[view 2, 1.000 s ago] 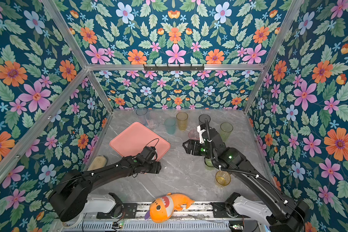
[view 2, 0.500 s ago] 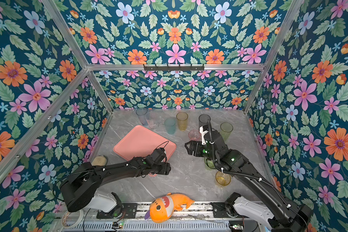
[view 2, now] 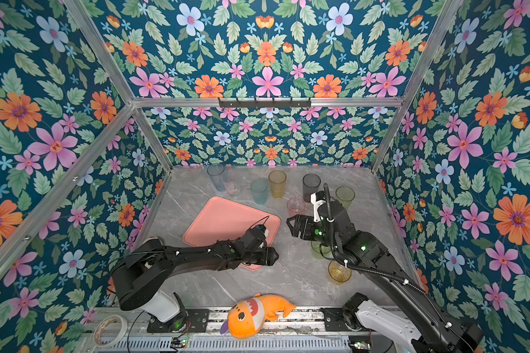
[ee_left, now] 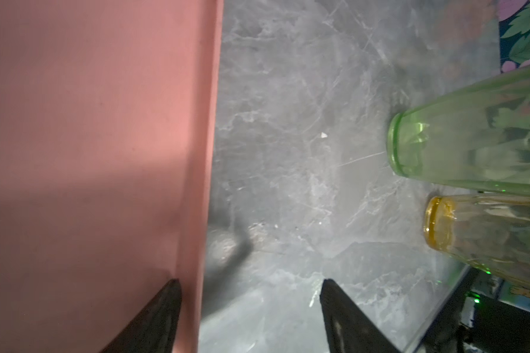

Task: Place the glasses into the tray
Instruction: Rotate the tray at the center of the table.

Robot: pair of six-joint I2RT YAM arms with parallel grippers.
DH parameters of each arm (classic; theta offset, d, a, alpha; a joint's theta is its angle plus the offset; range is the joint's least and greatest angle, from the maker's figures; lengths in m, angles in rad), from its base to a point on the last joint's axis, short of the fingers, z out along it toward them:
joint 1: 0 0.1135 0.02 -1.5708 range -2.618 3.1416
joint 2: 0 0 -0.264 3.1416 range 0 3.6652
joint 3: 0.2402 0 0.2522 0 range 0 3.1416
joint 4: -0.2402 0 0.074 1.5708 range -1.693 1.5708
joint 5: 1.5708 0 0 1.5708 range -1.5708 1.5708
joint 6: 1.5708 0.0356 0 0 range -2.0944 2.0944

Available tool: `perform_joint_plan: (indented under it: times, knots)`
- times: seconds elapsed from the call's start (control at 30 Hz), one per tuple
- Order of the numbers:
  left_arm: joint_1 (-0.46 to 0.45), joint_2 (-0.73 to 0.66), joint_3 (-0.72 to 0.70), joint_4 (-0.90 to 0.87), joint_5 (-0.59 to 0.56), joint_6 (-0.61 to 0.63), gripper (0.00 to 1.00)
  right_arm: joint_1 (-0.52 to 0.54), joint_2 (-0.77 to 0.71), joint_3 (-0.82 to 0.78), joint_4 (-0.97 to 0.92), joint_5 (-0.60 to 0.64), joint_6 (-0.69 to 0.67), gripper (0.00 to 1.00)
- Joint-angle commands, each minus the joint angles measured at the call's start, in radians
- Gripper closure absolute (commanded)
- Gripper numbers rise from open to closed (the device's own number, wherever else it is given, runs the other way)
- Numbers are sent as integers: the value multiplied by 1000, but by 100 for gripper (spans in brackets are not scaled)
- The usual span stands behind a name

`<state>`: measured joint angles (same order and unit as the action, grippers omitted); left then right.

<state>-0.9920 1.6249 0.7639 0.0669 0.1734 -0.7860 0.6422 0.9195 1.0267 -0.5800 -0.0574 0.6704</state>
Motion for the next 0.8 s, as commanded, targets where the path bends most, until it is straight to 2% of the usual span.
perform_joint_plan:
  times: [0.0, 0.23, 0.77]
  knots:
    - [-16, 25, 22, 71, 43, -42, 24, -7, -5, 1, -20, 8, 6, 11]
    - [-52, 94, 71, 159, 120, -89, 24, -15, -23, -8, -56, 0, 17, 11]
    - [-76, 190, 168, 270, 131, -138, 18, -32, -67, -22, -52, 13, -1, 10]
